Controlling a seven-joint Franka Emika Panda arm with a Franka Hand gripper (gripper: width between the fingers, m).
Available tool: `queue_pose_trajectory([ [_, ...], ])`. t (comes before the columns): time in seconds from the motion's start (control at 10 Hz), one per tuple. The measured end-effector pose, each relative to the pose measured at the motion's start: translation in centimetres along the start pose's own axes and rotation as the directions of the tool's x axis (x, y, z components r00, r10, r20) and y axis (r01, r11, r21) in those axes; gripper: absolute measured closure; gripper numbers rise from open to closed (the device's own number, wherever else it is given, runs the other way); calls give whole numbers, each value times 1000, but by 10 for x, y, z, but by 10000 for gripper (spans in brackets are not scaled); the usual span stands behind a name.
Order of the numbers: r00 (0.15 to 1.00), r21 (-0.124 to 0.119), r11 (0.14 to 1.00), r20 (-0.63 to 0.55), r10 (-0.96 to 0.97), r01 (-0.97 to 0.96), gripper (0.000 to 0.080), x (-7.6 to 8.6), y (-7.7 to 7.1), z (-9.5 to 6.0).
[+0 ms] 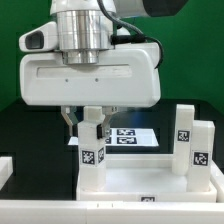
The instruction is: Assemble desk
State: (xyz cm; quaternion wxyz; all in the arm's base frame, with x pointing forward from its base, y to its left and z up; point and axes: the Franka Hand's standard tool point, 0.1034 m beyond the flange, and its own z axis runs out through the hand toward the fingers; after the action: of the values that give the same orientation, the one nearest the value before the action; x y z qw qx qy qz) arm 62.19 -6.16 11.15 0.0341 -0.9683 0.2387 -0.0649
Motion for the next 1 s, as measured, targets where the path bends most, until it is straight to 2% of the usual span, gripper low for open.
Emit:
queue_pose_trajectory([
  [0.1,995,-1,995,-2,103,-103,515,0,0,-1],
  [0.2,956,0,956,-2,294,-294,515,0,0,-1],
  [0.4,776,16,776,5,631,-631,515,-1,0,0],
  [0.5,707,28,706,10,708,-708,515,1,1,-1],
  [0.6,686,27,685,11,728,-728,515,1,1,-1],
  [0.9,547,23,547,17,837,-837,514,1,2,-1],
  [1.0,473,18,472,23,881,-881,513,0,1,-2],
])
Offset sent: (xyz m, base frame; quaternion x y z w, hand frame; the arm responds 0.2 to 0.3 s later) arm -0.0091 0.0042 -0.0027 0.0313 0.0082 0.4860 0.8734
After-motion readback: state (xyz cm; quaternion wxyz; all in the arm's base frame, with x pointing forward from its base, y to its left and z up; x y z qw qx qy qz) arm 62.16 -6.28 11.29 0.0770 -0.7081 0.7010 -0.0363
